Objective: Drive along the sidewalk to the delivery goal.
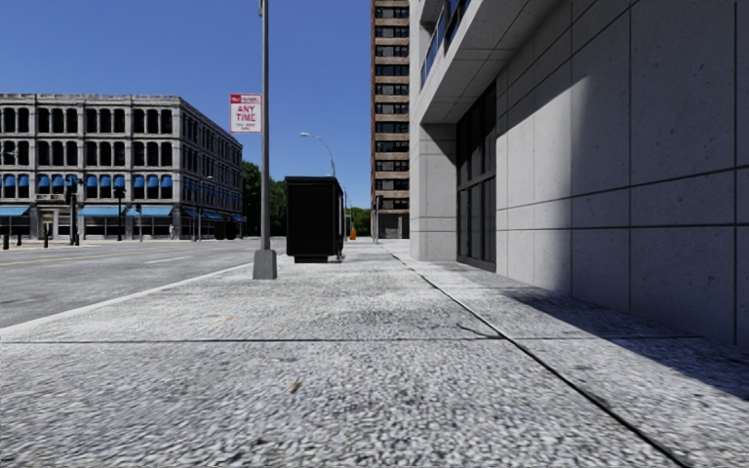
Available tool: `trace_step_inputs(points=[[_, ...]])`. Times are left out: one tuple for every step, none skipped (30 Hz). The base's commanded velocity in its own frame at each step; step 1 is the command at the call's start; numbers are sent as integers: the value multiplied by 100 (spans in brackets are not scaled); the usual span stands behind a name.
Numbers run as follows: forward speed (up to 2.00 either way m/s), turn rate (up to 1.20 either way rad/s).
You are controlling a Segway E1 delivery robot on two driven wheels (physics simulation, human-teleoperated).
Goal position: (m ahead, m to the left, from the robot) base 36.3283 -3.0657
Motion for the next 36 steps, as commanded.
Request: trace_step_inputs(points=[[200,0],[200,0],[200,0],[200,0],[200,0],[200,0],[200,0],[200,0],[200,0],[200,0],[200,0],[200,0],[200,0],[200,0],[200,0],[200,0],[200,0],[200,0],[200,0],[200,0],[200,0],[200,0],[200,0],[200,0],[200,0],[200,0],[200,0],[200,0],[200,0],[200,0],[200,0],[200,0],[200,0],[200,0],[200,0],[200,0]])
